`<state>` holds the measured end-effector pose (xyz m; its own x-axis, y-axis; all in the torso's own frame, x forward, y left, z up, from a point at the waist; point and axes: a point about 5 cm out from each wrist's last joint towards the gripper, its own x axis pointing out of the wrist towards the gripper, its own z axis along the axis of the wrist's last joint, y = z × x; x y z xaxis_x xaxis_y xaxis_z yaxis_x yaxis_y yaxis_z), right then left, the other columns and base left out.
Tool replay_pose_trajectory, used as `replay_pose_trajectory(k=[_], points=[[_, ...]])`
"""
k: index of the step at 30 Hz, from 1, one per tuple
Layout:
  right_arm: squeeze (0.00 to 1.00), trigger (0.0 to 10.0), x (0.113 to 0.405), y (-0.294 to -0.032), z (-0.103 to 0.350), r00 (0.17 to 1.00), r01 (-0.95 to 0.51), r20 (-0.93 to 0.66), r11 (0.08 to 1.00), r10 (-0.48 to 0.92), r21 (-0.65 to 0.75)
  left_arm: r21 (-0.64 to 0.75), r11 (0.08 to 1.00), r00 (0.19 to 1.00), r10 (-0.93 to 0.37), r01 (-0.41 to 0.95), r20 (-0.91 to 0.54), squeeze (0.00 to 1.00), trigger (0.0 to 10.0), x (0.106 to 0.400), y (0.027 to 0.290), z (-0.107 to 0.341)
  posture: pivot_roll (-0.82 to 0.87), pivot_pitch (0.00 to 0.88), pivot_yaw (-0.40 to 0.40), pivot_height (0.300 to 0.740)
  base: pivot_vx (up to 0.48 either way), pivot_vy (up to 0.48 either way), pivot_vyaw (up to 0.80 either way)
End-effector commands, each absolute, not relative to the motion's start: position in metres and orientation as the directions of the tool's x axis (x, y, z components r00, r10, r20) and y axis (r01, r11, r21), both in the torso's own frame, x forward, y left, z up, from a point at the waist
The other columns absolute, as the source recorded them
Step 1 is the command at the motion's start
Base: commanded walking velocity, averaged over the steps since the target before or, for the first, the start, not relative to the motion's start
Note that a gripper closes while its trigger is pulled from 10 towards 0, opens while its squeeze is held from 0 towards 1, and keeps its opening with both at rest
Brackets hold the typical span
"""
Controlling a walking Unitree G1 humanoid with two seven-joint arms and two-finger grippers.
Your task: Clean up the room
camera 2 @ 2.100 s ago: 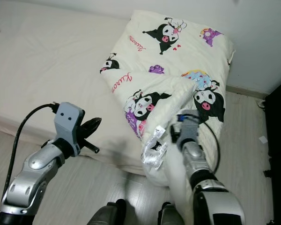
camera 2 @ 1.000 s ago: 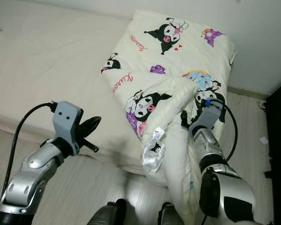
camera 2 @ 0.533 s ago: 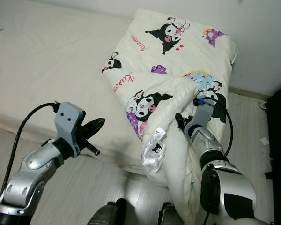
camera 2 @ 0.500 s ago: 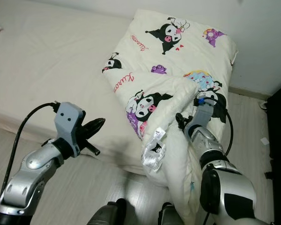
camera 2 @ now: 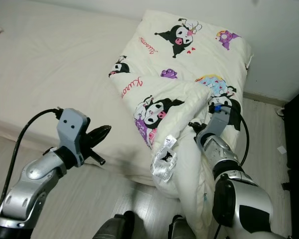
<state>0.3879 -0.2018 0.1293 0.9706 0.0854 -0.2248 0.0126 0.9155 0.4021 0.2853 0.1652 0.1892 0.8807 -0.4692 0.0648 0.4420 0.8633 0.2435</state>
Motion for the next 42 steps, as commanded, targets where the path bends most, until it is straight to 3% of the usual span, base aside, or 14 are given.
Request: replay_pose_trajectory(k=[1, 7, 11, 13, 15, 17, 18, 21, 23, 25, 28, 40, 41, 42], points=[[0.0, 0.0, 0.387, -0.198, 0.127, 0.969, 0.006, -0.225, 0.908, 0.097, 0.418, 0.251, 0.865, 0.887, -0.459, 0.434, 0.045, 0.0, 10.0, 0.284, 0.171, 0.184, 0.19, 0.341, 0.024, 0.74, 0.0, 0.0, 0.0], [0.0, 0.0, 0.391, -0.183, 0.131, 0.965, -0.061, -0.212, 0.92, 0.153, 0.387, 0.259, 0.882, 0.905, -0.422, 0.393, 0.063, 0.0, 10.0, 0.284, 0.18, 0.188, 0.19, 0.335, 0.009, 0.74, 0.0, 0.0, 0.0], [0.0, 0.0, 0.395, -0.147, 0.139, 0.934, -0.249, -0.173, 0.916, 0.313, 0.314, 0.223, 0.94, 0.947, -0.293, 0.26, 0.13, 0.0, 10.0, 0.291, 0.202, 0.2, 0.19, 0.332, 0.002, 0.74, 0.0, 0.0, 0.0], [0.0, 0.0, 0.395, -0.147, 0.139, 0.934, -0.249, -0.173, 0.916, 0.313, 0.314, 0.223, 0.94, 0.947, -0.293, 0.26, 0.13, 0.0, 10.0, 0.291, 0.202, 0.2, 0.19, 0.332, 0.002, 0.74, 0.0, 0.0, 0.0], [0.0, 0.0, 0.388, -0.094, 0.137, 0.812, -0.533, -0.177, 0.831, 0.556, 0.162, 0.208, 0.958, 0.96, -0.233, 0.198, 0.158, 0.0, 10.0, 0.296, 0.217, 0.208, 0.19, 0.335, -0.005, 0.74, 0.0, 0.0, 0.0], [0.0, 0.0, 0.388, -0.094, 0.137, 0.812, -0.533, -0.177, 0.831, 0.556, 0.162, 0.208, 0.958, 0.96, -0.233, 0.198, 0.158, 0.0, 10.0, 0.296, 0.217, 0.208, 0.19, 0.335, -0.005, 0.74, 0.0, 0.0, 0.0], [0.0, 0.0, 0.379, -0.066, 0.133, 0.713, -0.671, -0.194, 0.736, 0.674, 0.089, 0.209, 0.962, 0.962, -0.213, 0.177, 0.168, 0.0, 10.0, 0.297, 0.222, 0.212, 0.19, 0.335, -0.01, 0.74, 0.0, 0.0, 0.0], [0.0, 0.0, 0.37, -0.045, 0.128, 0.621, -0.766, -0.212, 0.641, 0.755, 0.041, 0.21, 0.964, 0.964, -0.198, 0.16, 0.176, 0.0, 10.0, 0.298, 0.226, 0.214, 0.19, 0.337, -0.013, 0.74, 0.0, 0.0, 0.0], [0.0, 0.0, 0.35, -0.018, 0.114, 0.469, -0.877, -0.244, 0.48, 0.849, -0.017, 0.207, 0.968, 0.966, -0.18, 0.141, 0.184, 0.0, 10.0, 0.297, 0.229, 0.215, 0.19, 0.339, -0.011, 0.74, 0.0, 0.0, 0.0], [0.0, 0.0, 0.35, -0.018, 0.114, 0.469, -0.877, -0.244, 0.48, 0.849, -0.017, 0.207, 0.968, 0.966, -0.18, 0.141, 0.184, 0.0, 10.0, 0.297, 0.229, 0.215, 0.19, 0.339, -0.011, 0.74, 0.0, 0.0, 0.0], [0.0, 0.0, 0.327, -0.008, 0.091, 0.308, -0.95, -0.32, 0.305, 0.896, -0.063, 0.193, 0.97, 0.966, -0.183, 0.147, 0.181, 0.0, 10.0, 0.297, 0.223, 0.212, 0.19, 0.34, -0.008, 0.74, 0.0, 0.0, 0.0], [0.0, 0.0, 0.32, -0.018, 0.079, 0.274, -0.962, -0.357, 0.259, 0.893, -0.09, 0.175, 0.969, 0.962, -0.206, 0.175, 0.178, 0.0, 10.0, 0.302, 0.214, 0.209, 0.18, 0.337, 0.011, 0.74, 0.0, 0.0, 0.0], [0.0, 10.0, 0.321, -0.018, 0.08, 0.288, -0.958, -0.351, 0.265, 0.891, -0.113, 0.173, 0.969, 0.962, -0.208, 0.177, 0.178, 0.0, 10.0, 0.303, 0.213, 0.209, 0.18, 0.336, 0.012, 0.74, 0.0, 0.0, 0.0], [0.0, 10.0, 0.322, -0.017, 0.082, 0.304, -0.952, -0.34, 0.274, 0.89, -0.135, 0.172, 0.969, 0.961, -0.208, 0.178, 0.18, 0.0, 10.0, 0.304, 0.213, 0.209, 0.18, 0.336, 0.012, 0.74, 0.0, 0.0, 0.0]])
